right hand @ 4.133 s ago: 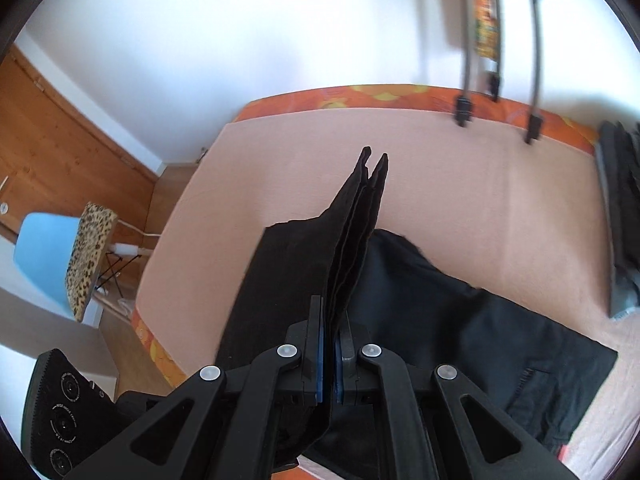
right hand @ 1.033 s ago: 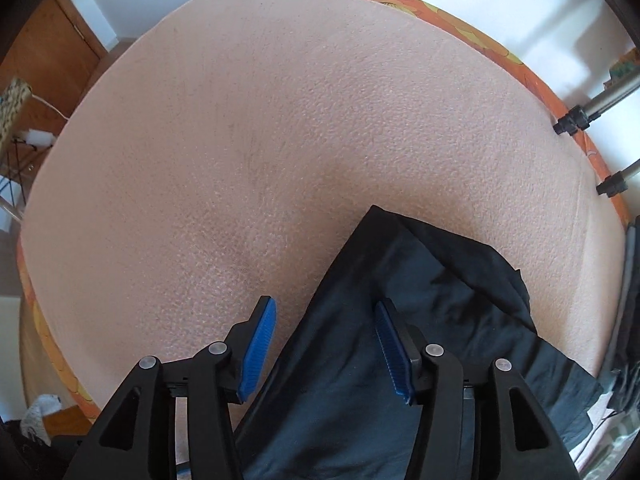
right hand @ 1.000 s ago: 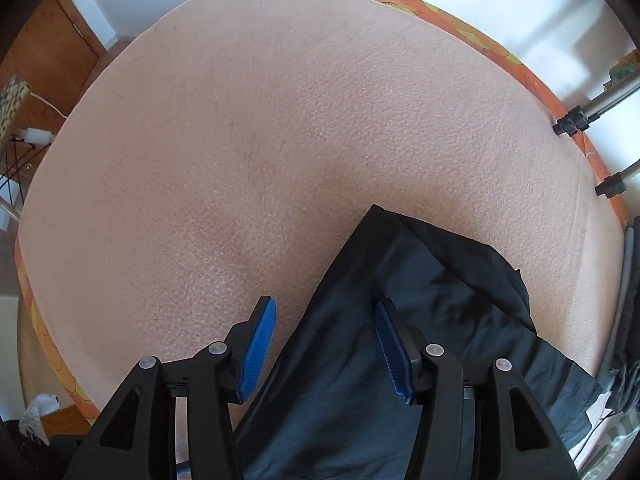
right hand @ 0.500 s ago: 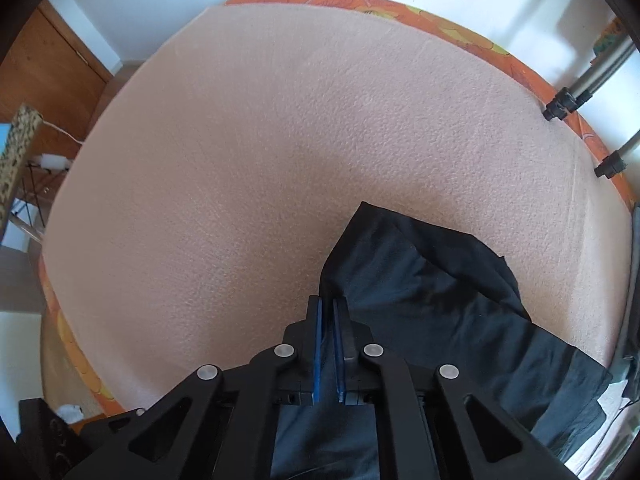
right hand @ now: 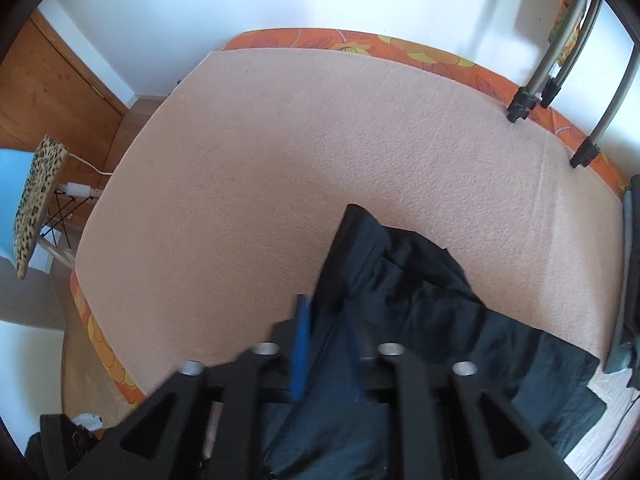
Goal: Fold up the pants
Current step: 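Grasp the folded trouser edge with the right tool while the left tool grasps beside it, then lift and fold the trousers over again with both tools, then lay them down, then open both tools and reposition them at the folded trouser bundle's end, then grasp the trouser bundle with the right tool while the left tool grasps beside it, then carry the folded trousers with both tools onto the stack of clothes by the pillow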
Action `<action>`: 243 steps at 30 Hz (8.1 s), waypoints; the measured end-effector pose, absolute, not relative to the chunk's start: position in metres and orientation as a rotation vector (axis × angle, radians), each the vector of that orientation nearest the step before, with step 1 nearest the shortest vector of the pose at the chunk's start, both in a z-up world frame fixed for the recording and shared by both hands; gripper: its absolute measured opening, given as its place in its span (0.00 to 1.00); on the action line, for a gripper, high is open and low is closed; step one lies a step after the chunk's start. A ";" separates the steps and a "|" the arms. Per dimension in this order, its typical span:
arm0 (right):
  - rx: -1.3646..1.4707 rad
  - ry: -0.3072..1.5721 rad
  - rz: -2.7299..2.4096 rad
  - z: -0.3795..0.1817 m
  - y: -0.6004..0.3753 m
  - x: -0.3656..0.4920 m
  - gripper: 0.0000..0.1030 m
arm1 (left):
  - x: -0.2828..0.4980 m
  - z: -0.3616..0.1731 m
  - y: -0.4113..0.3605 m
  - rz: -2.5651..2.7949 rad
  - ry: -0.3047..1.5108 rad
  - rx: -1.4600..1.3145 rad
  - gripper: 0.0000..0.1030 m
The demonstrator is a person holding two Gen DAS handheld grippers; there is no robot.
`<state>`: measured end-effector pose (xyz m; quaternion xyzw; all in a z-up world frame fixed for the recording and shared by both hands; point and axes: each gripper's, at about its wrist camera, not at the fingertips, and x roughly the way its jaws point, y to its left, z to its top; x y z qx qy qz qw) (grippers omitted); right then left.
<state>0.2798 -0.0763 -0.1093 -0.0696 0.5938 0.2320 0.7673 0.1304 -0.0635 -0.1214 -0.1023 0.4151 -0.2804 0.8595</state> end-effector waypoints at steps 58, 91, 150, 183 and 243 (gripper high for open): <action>0.083 1.124 0.202 -0.152 -0.408 0.246 0.29 | 0.158 -0.129 -0.237 -0.961 1.090 0.196 0.29; 0.123 1.031 0.286 -0.158 -0.397 0.144 0.40 | 0.193 -0.130 -0.200 -0.702 0.980 -0.083 0.29; 0.482 1.040 0.469 -0.198 -0.435 0.204 0.37 | 0.229 -0.182 -0.212 -0.709 1.091 -0.380 0.46; 0.409 0.894 0.412 -0.140 -0.427 0.173 0.06 | 0.213 -0.143 -0.234 -0.707 0.927 -0.227 0.11; 0.273 0.588 0.218 0.029 -0.574 0.250 0.07 | 0.322 -0.006 -0.404 -0.869 0.642 -0.113 0.10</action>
